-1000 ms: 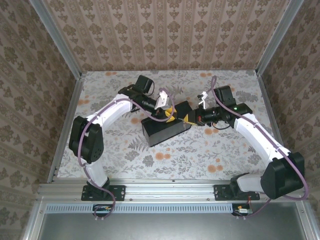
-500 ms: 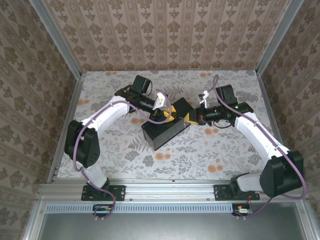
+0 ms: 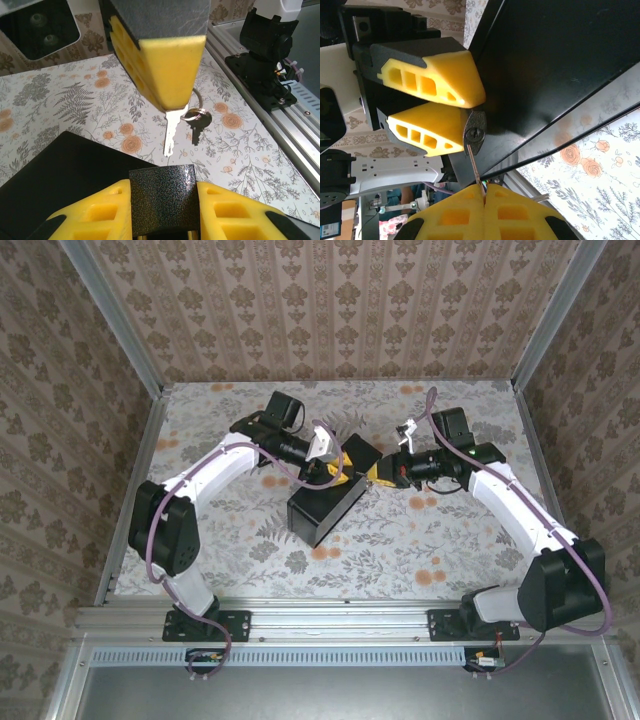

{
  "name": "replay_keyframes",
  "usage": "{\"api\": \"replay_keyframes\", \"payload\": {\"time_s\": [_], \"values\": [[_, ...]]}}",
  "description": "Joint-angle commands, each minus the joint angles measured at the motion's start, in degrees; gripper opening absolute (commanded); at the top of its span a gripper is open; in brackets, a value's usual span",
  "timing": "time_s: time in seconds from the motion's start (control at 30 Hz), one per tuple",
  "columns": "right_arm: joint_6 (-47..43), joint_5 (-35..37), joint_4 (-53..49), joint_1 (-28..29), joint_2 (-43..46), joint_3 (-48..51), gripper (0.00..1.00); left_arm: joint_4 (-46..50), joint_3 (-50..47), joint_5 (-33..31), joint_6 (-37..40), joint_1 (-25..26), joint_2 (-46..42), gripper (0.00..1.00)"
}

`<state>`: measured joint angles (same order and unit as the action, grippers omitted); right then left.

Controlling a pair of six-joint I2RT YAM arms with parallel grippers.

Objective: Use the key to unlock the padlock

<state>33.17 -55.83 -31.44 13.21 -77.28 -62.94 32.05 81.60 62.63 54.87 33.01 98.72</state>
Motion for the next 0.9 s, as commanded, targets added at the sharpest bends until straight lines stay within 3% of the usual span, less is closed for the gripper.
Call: {"api": "replay_keyframes", "payload": {"time_s": [0.0,0.87], "values": [[0.6,-1.8,2.3,-0.2,-0.2,-1.6,0.00,-2.1,0.2,4.6,1.3,0.5,-3.5,0.22],[0.6,-2.2,3.0,-0.3,0.9,1.0,0.00,-0.5,0.3,4.3,1.7,0.5,-3.7,0.22]]}}
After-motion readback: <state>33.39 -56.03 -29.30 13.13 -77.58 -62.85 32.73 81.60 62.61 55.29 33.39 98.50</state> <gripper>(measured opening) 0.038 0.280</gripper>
